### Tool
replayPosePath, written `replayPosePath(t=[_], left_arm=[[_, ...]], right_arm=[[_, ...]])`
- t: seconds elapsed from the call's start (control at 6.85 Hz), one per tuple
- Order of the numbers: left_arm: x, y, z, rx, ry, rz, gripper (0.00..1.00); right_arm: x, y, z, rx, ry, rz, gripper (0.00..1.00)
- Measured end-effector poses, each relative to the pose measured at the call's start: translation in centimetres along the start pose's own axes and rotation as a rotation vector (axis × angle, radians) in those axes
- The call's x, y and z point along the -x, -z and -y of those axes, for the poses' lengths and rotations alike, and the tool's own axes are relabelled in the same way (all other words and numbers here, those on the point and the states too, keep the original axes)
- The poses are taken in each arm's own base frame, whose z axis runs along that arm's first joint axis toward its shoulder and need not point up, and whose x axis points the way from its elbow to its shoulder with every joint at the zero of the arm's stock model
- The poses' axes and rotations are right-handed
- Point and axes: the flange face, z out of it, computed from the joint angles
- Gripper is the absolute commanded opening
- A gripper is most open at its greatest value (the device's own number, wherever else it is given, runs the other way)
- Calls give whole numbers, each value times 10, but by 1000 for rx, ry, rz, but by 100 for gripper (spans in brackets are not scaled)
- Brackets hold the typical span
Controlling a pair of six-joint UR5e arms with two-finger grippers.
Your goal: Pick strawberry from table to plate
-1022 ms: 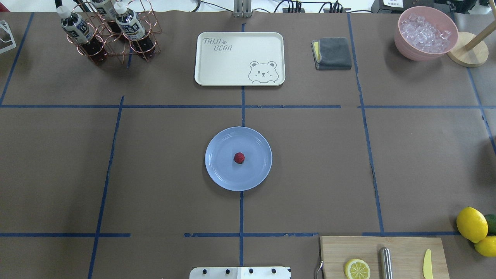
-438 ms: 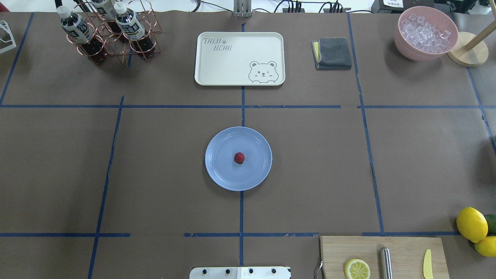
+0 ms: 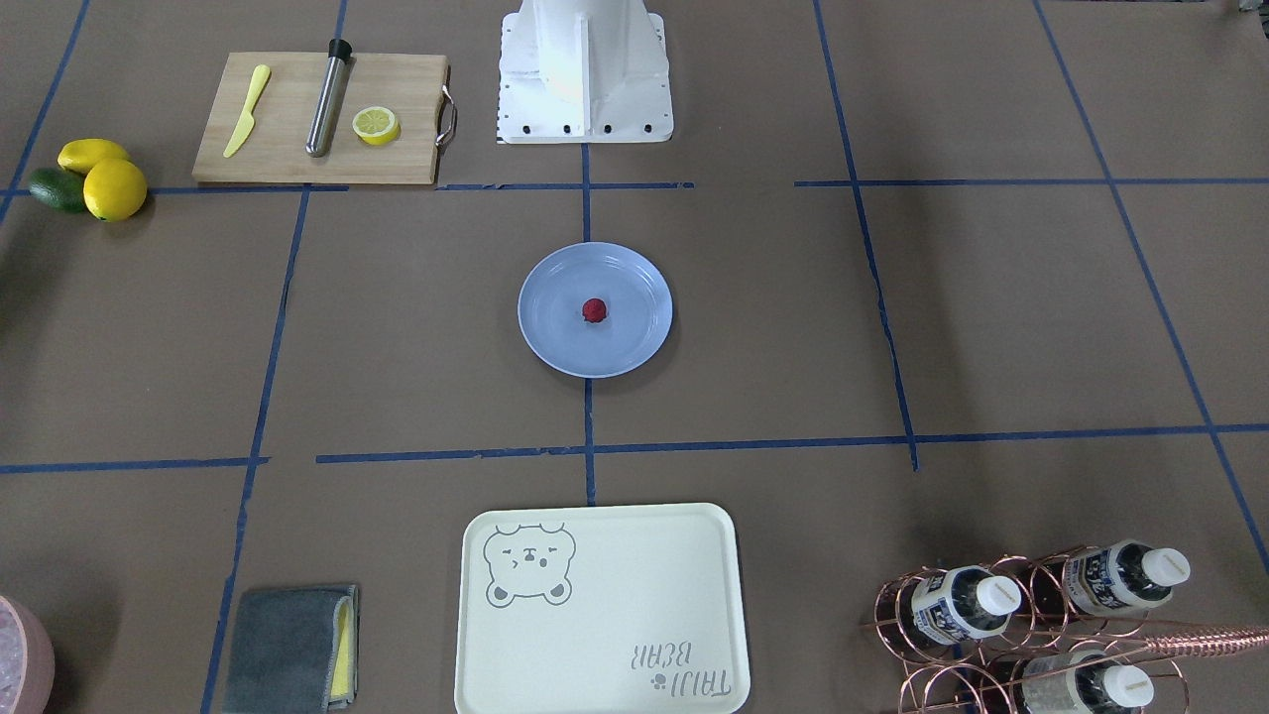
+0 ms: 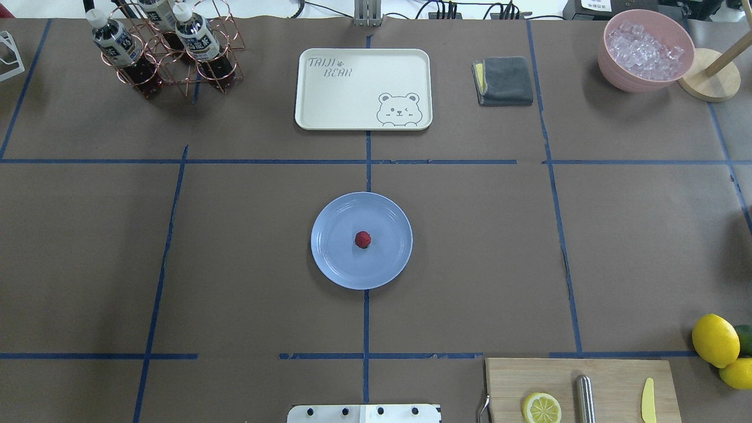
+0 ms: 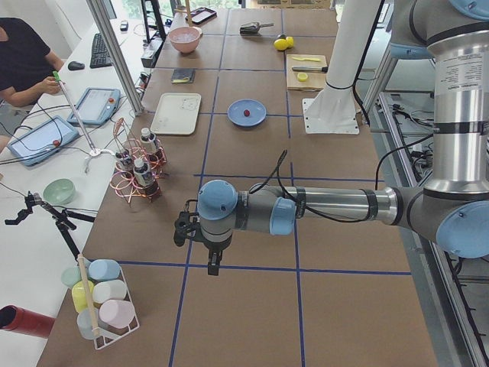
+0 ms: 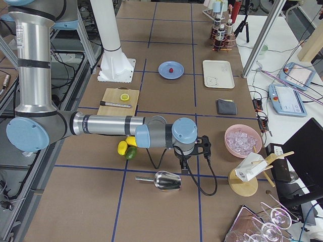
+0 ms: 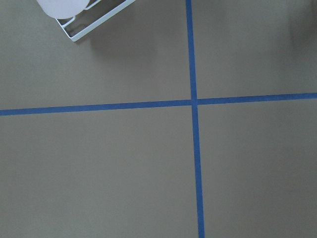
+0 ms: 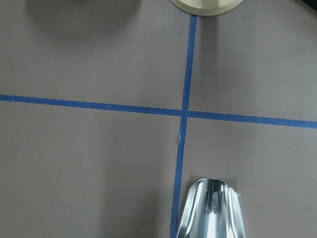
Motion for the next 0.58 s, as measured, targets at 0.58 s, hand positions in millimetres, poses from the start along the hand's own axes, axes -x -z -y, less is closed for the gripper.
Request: replayPosePath(t=[0.58], left_arm=[[-1,1,1,-4,-4,-7,100]], right_arm=[[0,0,1,-1,1,0,100]])
